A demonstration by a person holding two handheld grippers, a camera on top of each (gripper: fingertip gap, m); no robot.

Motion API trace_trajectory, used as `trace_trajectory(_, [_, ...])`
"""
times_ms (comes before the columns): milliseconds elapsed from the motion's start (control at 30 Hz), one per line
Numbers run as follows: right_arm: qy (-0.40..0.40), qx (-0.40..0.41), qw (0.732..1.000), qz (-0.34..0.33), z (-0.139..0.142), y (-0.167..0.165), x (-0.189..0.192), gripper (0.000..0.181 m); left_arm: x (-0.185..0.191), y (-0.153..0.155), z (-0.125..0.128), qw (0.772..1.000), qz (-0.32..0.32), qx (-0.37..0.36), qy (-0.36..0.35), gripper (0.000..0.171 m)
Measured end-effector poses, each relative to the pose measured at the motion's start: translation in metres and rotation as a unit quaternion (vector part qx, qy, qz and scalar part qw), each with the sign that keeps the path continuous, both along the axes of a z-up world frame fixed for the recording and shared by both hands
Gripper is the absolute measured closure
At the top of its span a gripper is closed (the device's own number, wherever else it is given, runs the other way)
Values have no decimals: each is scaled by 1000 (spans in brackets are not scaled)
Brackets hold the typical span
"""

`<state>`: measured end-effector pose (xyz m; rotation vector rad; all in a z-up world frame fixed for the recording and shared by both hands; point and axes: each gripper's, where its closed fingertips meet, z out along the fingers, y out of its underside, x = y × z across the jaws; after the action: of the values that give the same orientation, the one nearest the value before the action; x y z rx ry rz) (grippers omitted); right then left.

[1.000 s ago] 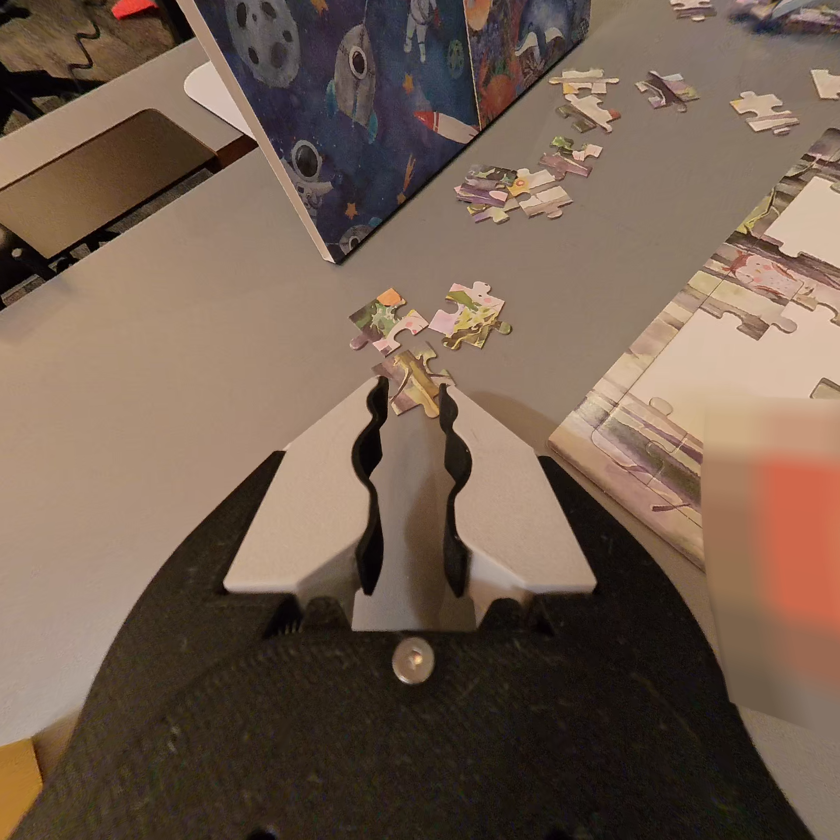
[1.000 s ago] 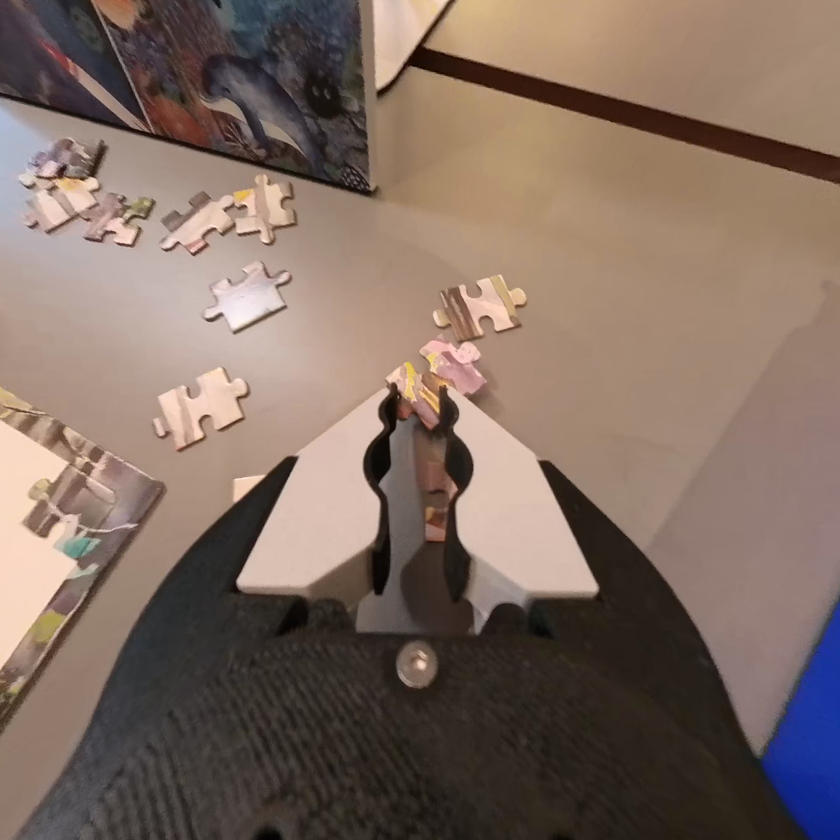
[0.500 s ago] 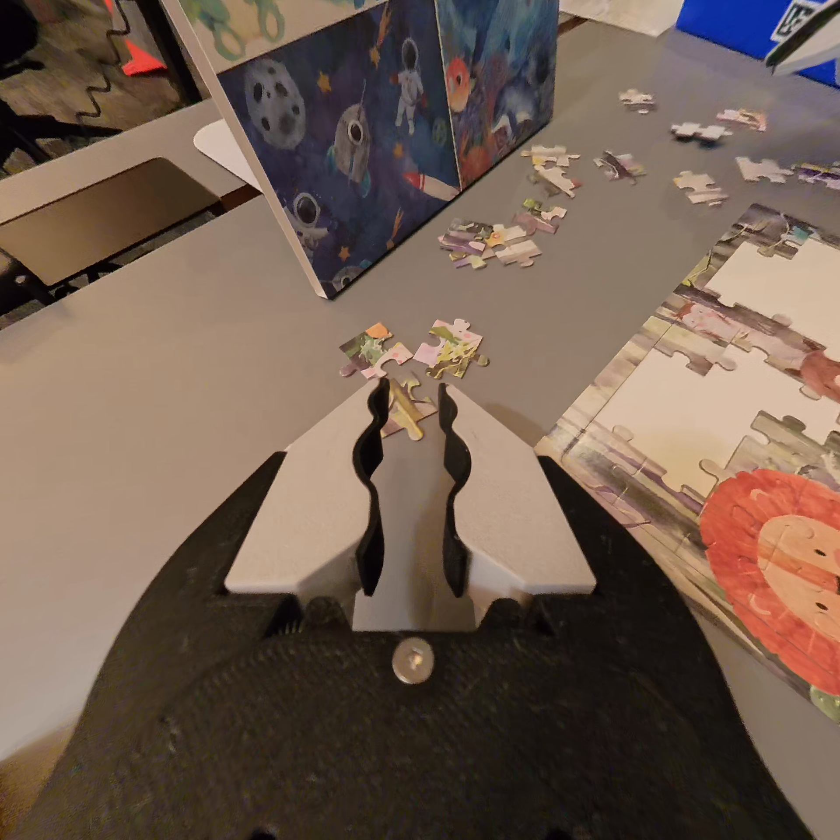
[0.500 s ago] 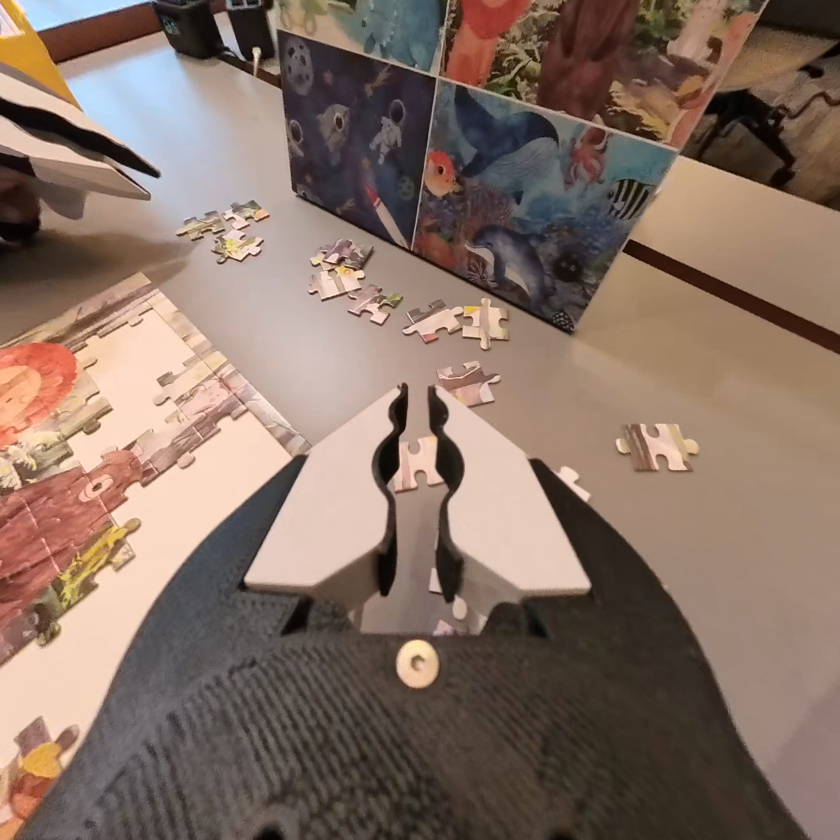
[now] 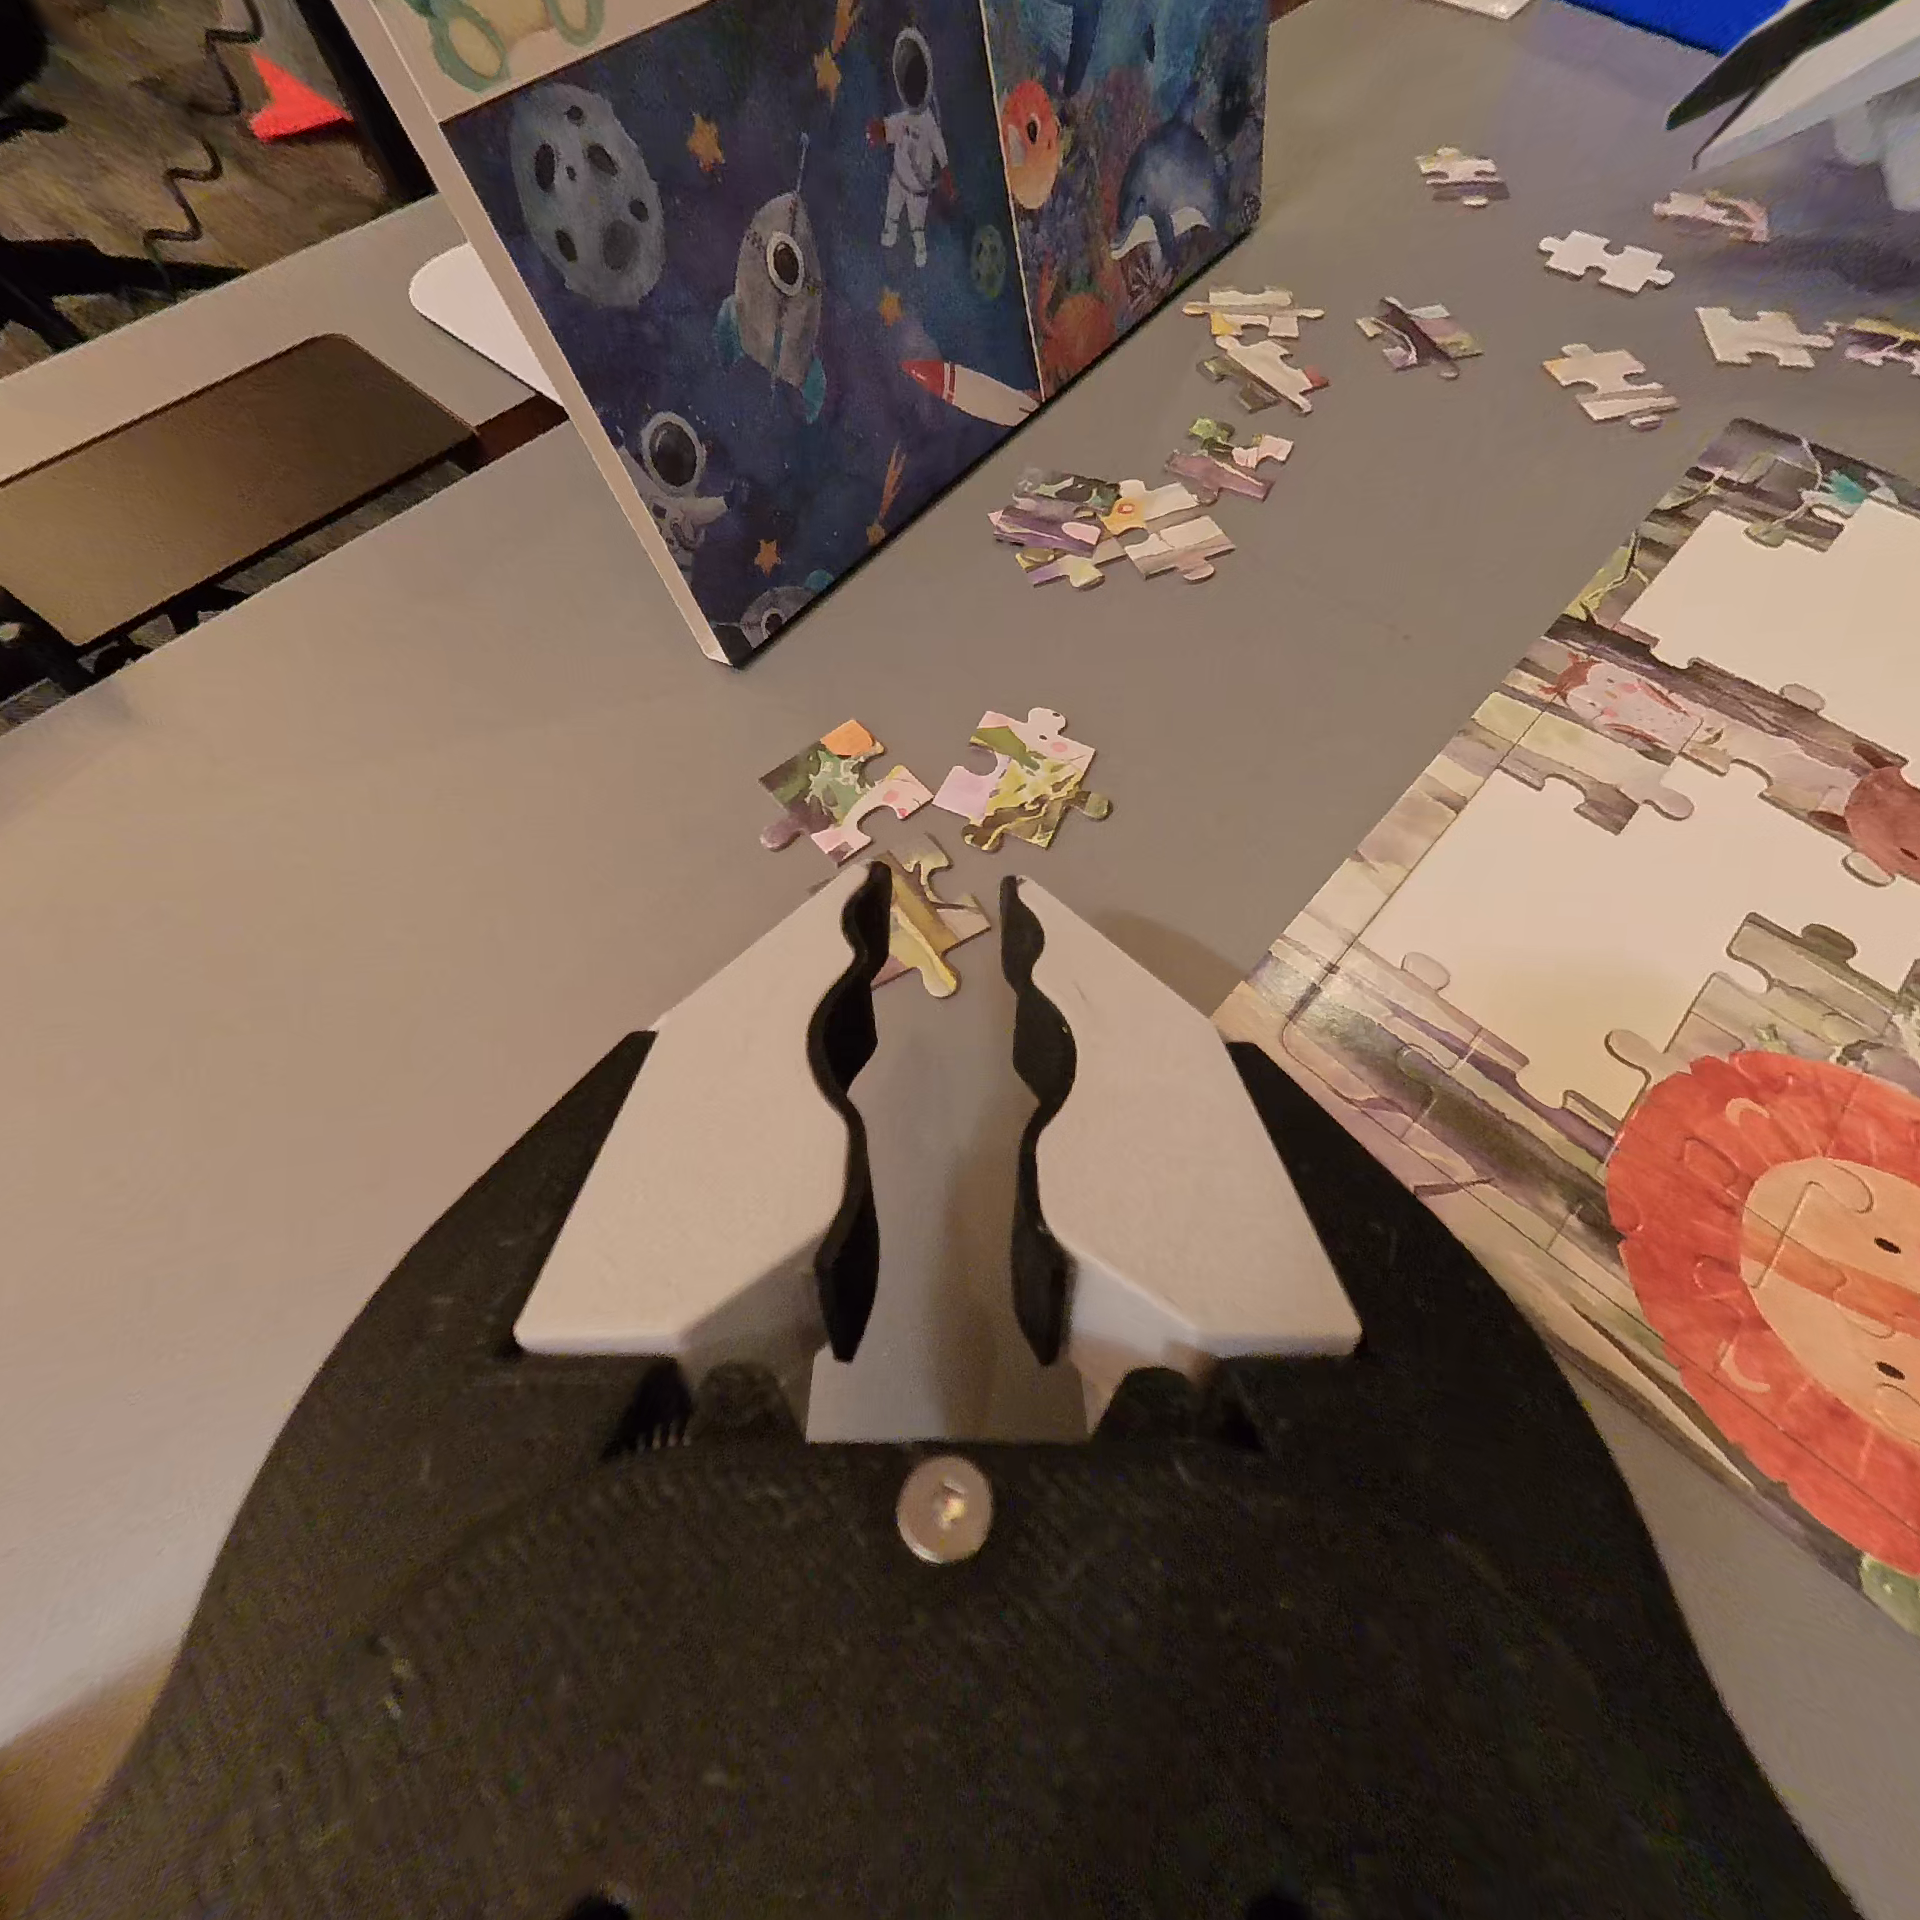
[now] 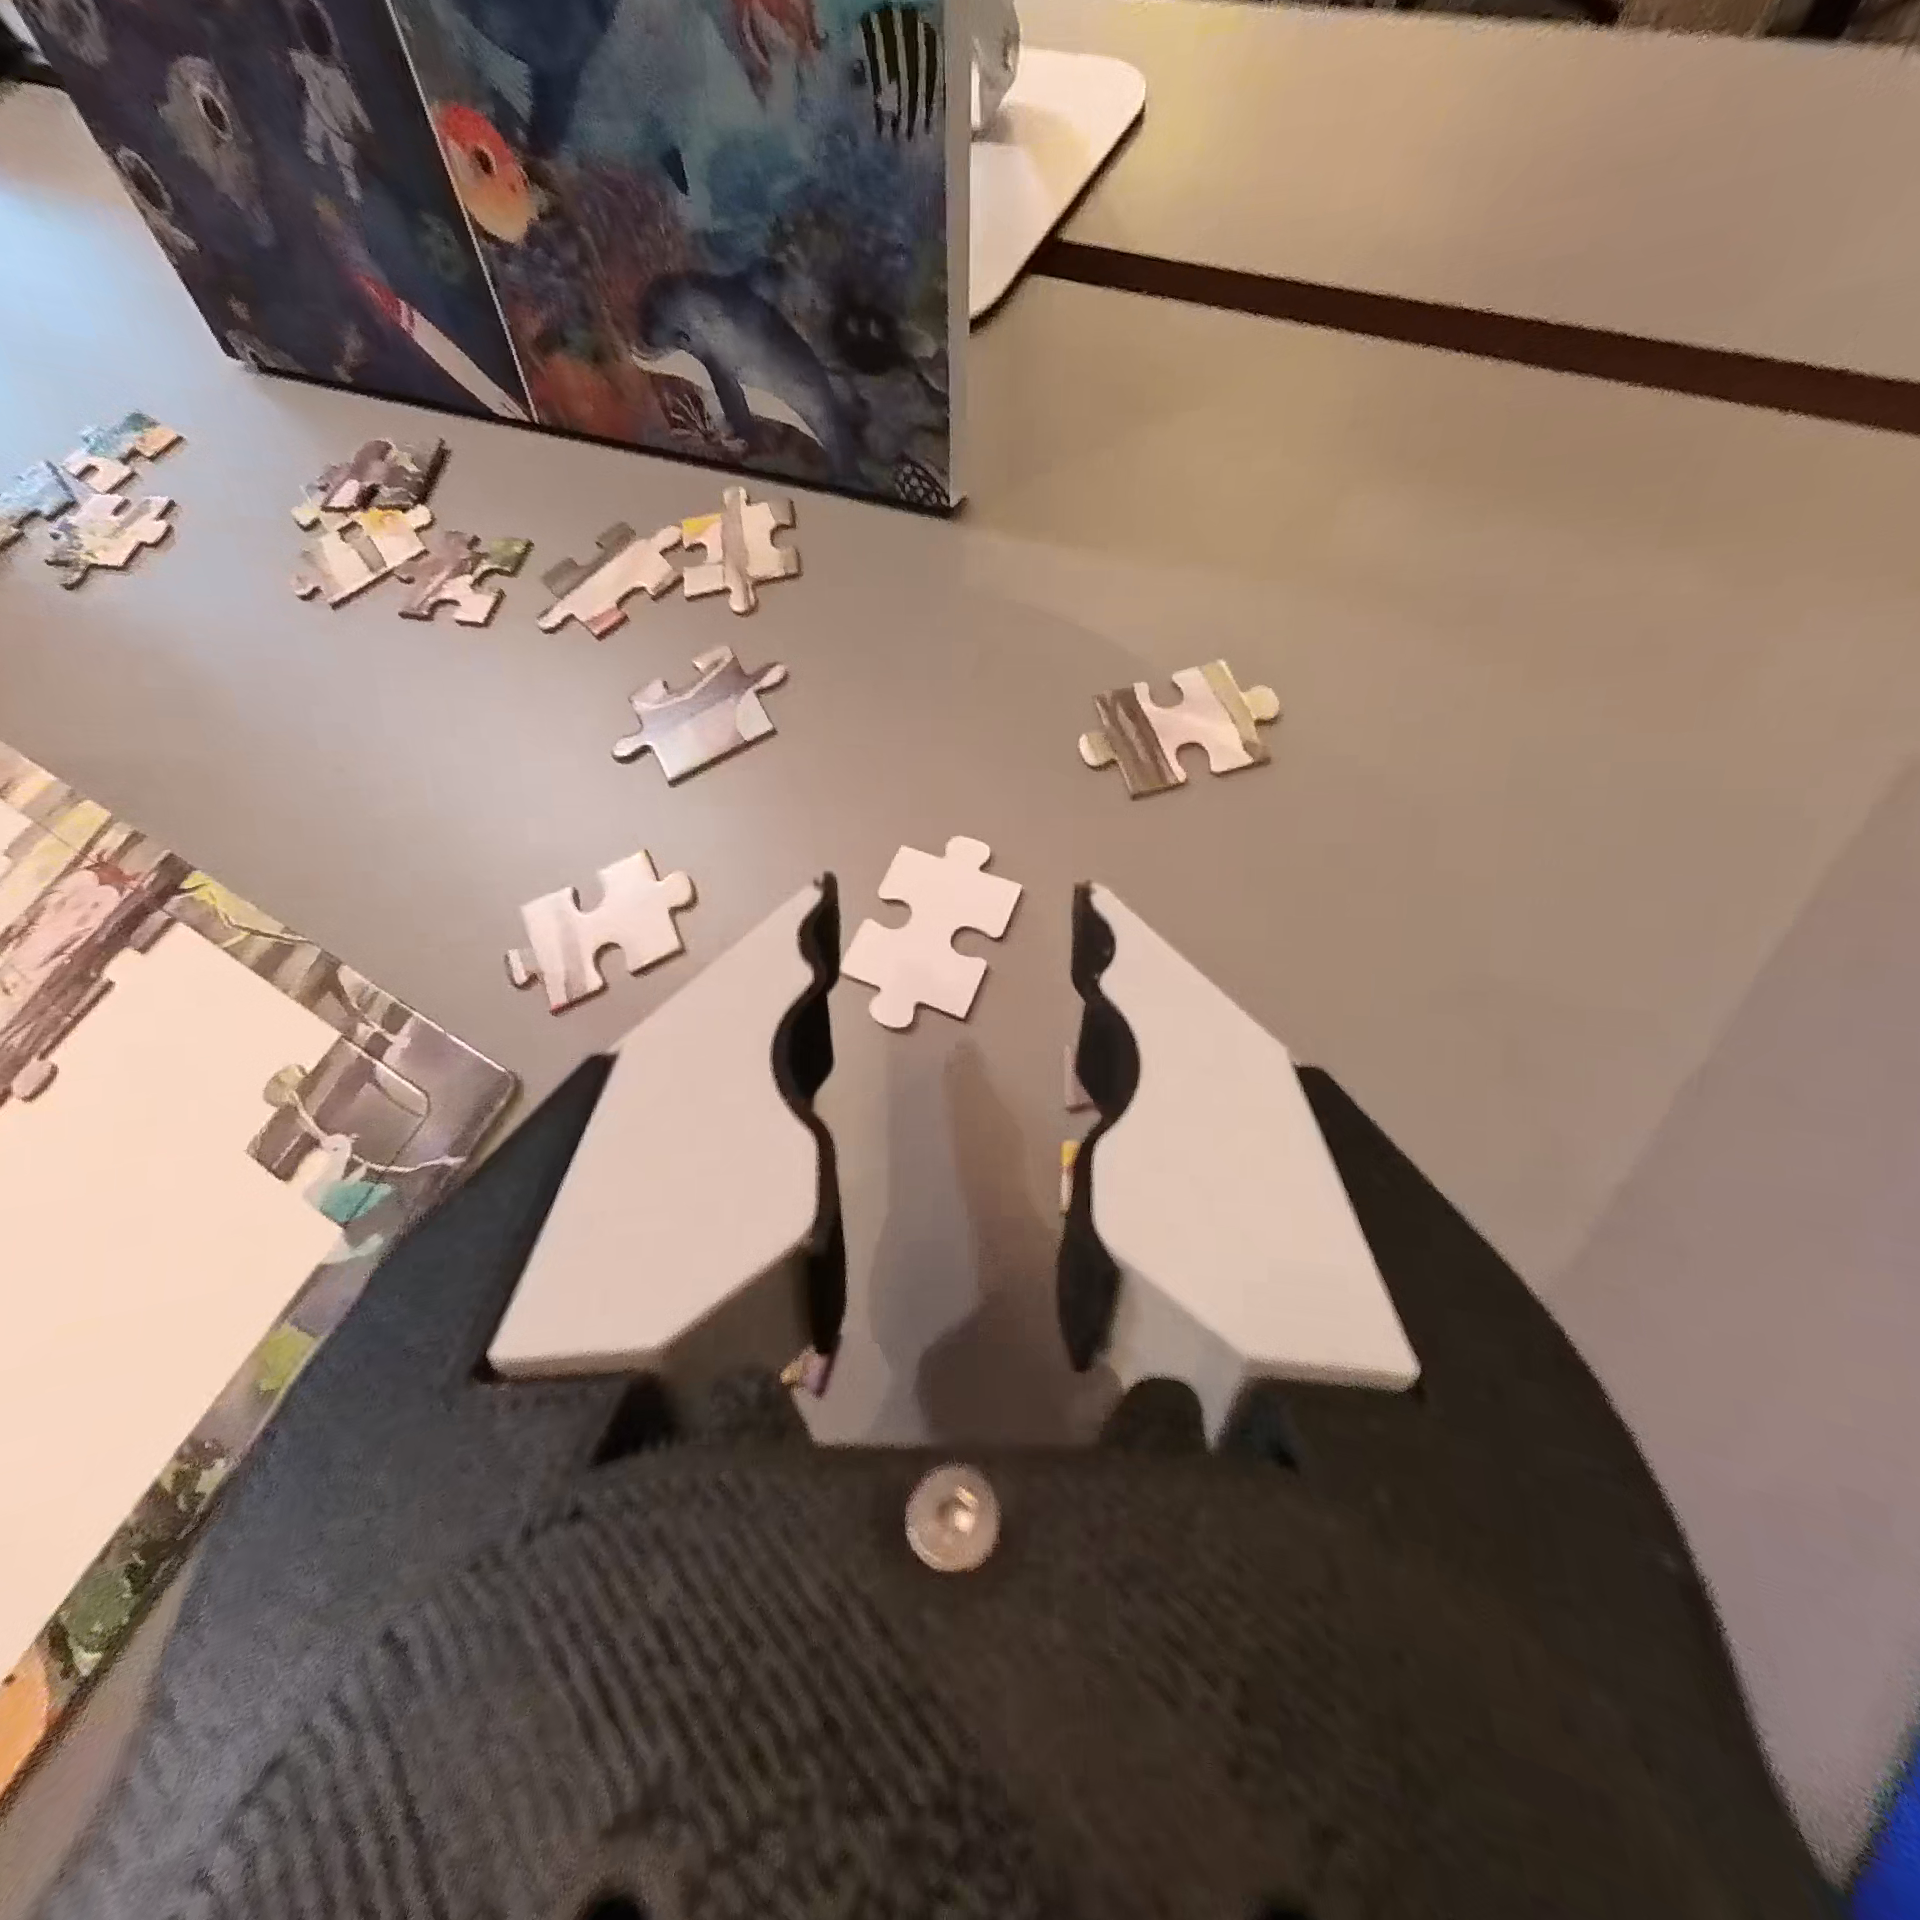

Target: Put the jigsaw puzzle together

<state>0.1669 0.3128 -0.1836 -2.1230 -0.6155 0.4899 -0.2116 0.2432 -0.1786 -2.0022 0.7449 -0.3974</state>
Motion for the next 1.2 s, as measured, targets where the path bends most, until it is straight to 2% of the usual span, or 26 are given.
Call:
trace_trajectory(333, [-82, -32, 996, 30, -28, -9, -13, 131, 2, -1, -3, 1000, -3, -3, 11, 153])
trace_trajectory(500, [-103, -29, 993, 39, -28, -12, -21, 159, 1, -1, -2, 1000, -3, -4, 10, 153])
trace_trajectory(767, [-107, -26, 993, 38, -27, -12, -19, 159, 1, -1, -2, 1000, -3, -1, 10, 153])
trace_trajectory(1000, [-10, -16, 998, 62, -3, -19, -34, 159, 3, -2, 1, 1000, -5, 5, 5, 153])
trace_trajectory(1200, [125, 13, 984, 125, 41, -39, -67, 159, 9, -5, 14, 999, -13, 28, -12, 153])
